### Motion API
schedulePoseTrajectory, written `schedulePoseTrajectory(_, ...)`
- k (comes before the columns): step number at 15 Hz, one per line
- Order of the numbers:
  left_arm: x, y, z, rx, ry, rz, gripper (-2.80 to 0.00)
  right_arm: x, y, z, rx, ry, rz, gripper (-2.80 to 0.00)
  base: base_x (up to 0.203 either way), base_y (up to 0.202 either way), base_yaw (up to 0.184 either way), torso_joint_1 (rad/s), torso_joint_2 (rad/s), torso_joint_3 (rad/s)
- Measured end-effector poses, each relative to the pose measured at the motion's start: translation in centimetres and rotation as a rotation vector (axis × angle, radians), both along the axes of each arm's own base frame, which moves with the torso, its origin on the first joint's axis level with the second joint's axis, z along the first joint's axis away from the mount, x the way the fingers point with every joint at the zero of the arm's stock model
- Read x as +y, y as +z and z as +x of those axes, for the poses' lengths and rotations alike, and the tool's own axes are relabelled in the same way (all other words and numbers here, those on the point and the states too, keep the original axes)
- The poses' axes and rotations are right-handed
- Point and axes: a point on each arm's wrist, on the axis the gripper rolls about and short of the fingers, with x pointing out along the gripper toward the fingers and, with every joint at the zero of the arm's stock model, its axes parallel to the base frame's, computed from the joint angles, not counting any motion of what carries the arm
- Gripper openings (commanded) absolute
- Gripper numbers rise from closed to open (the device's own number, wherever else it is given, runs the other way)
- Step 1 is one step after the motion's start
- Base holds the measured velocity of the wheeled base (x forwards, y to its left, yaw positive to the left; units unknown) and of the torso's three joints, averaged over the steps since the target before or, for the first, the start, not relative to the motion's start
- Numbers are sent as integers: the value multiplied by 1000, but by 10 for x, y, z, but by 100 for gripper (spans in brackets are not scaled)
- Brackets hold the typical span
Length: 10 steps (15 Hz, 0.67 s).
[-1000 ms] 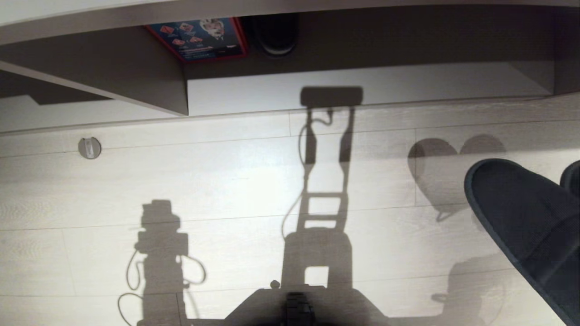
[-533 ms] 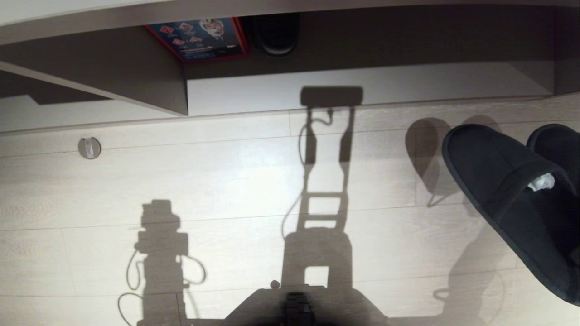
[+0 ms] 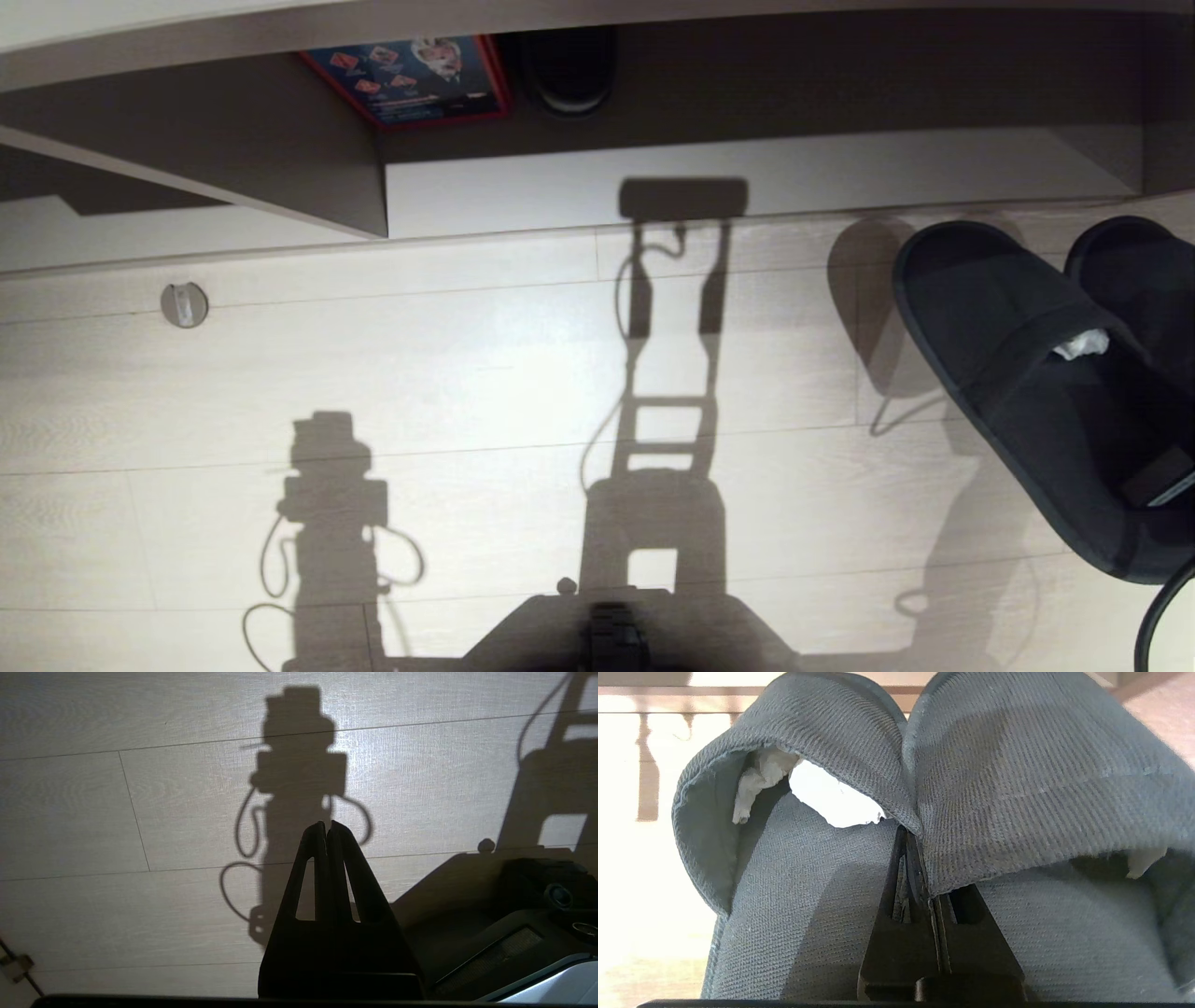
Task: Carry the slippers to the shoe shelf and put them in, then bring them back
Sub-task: Place the slippers into the shoe cabinet
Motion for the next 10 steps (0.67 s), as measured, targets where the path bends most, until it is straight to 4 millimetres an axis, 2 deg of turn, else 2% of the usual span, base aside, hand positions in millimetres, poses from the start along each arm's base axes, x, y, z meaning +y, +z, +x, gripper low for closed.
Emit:
schedulePoseTrajectory(5,0,0,0,-1,0,0,-280,4,-7,17,47,22,-4,-280,0,0,0,0,0,0)
schedulePoseTrajectory(10,0,0,0,0,0,0,-280,11,9,45,-15,59,-3,-280,0,0,0,0,0,0)
